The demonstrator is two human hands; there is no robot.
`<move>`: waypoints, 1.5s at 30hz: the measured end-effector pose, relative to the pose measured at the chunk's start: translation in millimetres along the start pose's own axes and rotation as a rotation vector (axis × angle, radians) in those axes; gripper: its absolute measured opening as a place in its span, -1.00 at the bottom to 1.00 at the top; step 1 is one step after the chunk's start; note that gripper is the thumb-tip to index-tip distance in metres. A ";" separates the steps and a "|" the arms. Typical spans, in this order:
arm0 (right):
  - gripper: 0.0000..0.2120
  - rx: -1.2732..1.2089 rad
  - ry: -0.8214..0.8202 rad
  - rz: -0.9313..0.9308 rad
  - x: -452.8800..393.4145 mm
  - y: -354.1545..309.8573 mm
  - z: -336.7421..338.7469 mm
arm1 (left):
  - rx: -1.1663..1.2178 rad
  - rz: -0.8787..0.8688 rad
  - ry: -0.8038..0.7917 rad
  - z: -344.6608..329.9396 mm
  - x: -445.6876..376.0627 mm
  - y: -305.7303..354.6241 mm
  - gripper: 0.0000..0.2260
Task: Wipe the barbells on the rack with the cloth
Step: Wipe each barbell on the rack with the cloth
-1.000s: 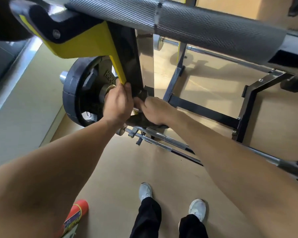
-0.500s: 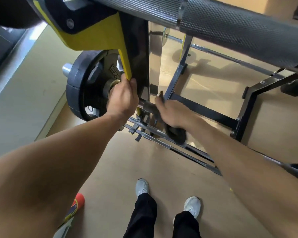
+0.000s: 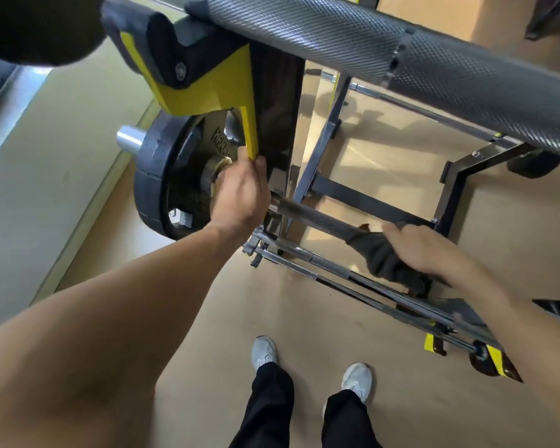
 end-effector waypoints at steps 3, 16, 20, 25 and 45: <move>-0.67 -0.009 0.019 -0.045 -4.0 -19.6 2.6 | -0.002 -0.018 0.010 -1.4 -0.6 -0.7 -0.74; -0.57 -0.340 0.501 0.104 -7.9 -141.7 25.9 | -0.029 0.002 0.008 -4.7 -0.2 -3.0 -0.75; -0.59 -0.354 0.593 0.014 19.8 -94.9 10.0 | -0.012 -0.006 0.016 -3.1 0.2 -1.8 -0.67; -0.58 -0.371 0.692 -0.032 79.4 -46.4 -22.4 | 0.009 -0.024 -0.043 1.0 11.1 6.4 -0.61; -0.70 -1.510 0.790 -0.663 259.2 271.5 -13.6 | -0.228 -0.672 -0.391 -176.1 216.5 311.1 -0.73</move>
Point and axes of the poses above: each hand's wrist, its own x-axis away from the middle knuckle, its own z-axis out of the back of the hand, y = z × x, the point moved 8 cm from there along -x, towards the middle knuckle, and after that the axes turned 10 degrees about y, right-handed, at the moved point
